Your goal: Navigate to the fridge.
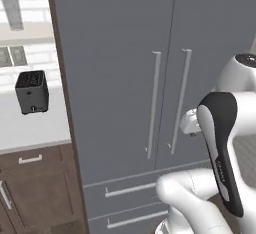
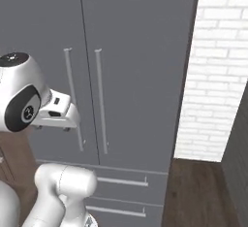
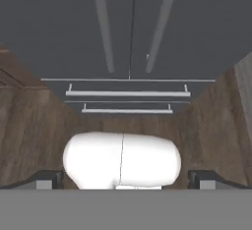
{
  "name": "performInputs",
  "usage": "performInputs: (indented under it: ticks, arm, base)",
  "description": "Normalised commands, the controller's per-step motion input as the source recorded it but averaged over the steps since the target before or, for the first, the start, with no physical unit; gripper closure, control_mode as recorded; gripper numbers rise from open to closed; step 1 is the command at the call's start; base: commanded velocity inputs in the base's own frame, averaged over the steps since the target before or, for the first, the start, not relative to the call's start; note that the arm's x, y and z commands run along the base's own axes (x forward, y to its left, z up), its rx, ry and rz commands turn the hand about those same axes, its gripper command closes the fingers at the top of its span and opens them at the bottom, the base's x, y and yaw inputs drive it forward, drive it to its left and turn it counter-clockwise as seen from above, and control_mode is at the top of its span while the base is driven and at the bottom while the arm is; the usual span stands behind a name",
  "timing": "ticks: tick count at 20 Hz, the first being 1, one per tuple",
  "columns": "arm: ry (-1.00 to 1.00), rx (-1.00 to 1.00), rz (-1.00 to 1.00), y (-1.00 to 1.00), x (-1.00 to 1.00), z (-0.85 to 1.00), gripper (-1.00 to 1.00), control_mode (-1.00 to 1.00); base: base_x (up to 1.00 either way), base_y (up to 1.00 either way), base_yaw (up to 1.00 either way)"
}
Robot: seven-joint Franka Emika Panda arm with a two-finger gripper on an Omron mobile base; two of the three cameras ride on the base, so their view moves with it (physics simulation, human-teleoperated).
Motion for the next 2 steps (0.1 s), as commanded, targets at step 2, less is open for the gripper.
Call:
performInputs:
  ticks: [2]
  arm:
    - [0.00,0.00,0.00,0.00,0.00,0.00,-1.00,1.00]
  base:
    - [0.61,0.00,0.11]
